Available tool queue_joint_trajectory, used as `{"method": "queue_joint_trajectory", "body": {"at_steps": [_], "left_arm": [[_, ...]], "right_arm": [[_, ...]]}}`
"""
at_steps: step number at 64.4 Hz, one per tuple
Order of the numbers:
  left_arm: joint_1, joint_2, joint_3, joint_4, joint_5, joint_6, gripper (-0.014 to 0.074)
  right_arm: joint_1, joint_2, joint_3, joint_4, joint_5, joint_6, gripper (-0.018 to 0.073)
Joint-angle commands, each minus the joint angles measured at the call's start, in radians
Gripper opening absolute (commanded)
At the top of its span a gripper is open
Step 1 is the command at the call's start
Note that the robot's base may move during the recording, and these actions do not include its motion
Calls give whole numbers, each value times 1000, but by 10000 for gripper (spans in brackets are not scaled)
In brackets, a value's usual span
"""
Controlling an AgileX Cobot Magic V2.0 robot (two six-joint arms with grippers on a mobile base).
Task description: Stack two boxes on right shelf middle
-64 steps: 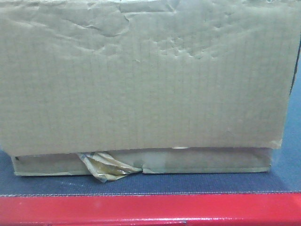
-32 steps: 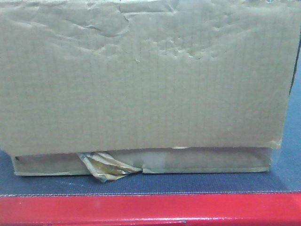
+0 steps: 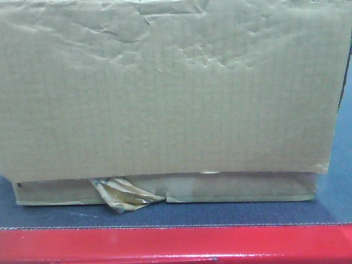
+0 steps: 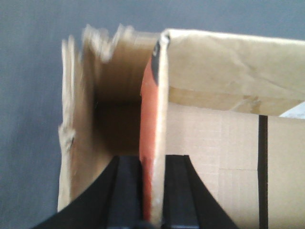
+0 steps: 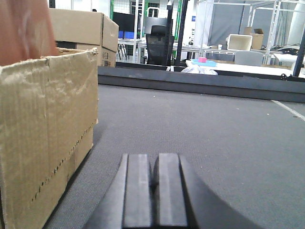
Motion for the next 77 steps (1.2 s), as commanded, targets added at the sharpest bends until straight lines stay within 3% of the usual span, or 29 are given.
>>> {"method": "queue_joint_trajectory", "body": {"at_steps": [1, 17, 31, 35, 52, 61, 68, 77], "left_arm": [[-5, -2, 43, 2, -22, -48, -111], [-5, 35, 120, -62, -22, -48, -111], [-5, 54, 120, -62, -22, -33, -106], [-5, 54, 120, -68, -22, -16, -77], [-5, 52, 109, -70, -22, -14, 211], [-5, 34, 48, -70, -22, -6, 235], [-5, 8, -11, -65, -22, 43, 235], [-5, -36, -39, 11, -22, 43, 235]], "right_arm": [[-5, -8, 0, -1, -17, -2, -162], [-5, -8, 0, -1, -17, -2, -162], [-5, -8, 0, -1, -17, -2, -162], [-5, -8, 0, -1, -17, -2, -162], [-5, -8, 0, -1, -17, -2, -162], [-5, -8, 0, -1, -17, -2, -162], [-5, -8, 0, -1, -17, -2, -162], [-5, -8, 0, -1, -17, -2, -162]]}}
